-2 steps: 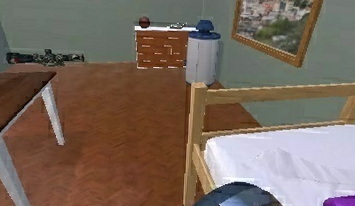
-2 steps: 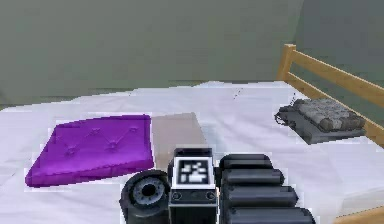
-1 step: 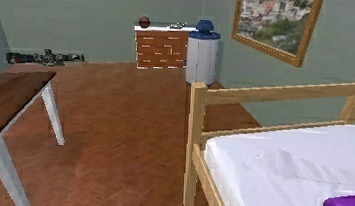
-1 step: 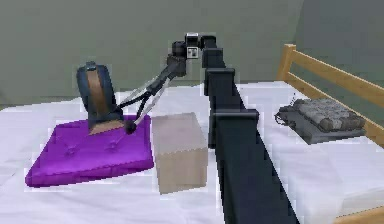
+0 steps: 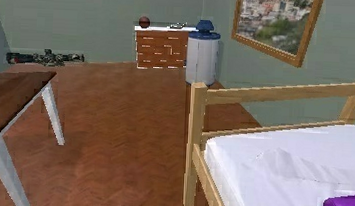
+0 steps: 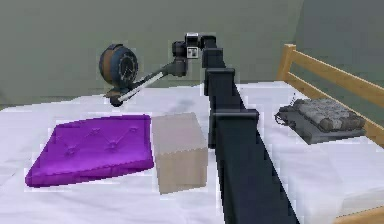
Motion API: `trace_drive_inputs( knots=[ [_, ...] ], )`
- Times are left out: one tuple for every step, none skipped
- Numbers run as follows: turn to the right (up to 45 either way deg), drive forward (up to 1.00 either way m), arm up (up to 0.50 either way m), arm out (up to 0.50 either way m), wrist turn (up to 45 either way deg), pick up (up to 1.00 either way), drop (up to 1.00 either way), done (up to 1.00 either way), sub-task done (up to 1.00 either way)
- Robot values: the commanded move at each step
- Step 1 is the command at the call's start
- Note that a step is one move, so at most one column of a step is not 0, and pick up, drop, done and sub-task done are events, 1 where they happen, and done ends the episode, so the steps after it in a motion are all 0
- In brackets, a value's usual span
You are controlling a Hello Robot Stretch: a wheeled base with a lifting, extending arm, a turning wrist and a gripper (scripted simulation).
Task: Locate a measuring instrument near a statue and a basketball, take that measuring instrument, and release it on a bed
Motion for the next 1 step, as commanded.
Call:
trace_drive_inputs(
  knots=[
    [0.0,0.0,0.0,0.0,45.0,0.0,0.0,0.0,0.0]
  ],
)
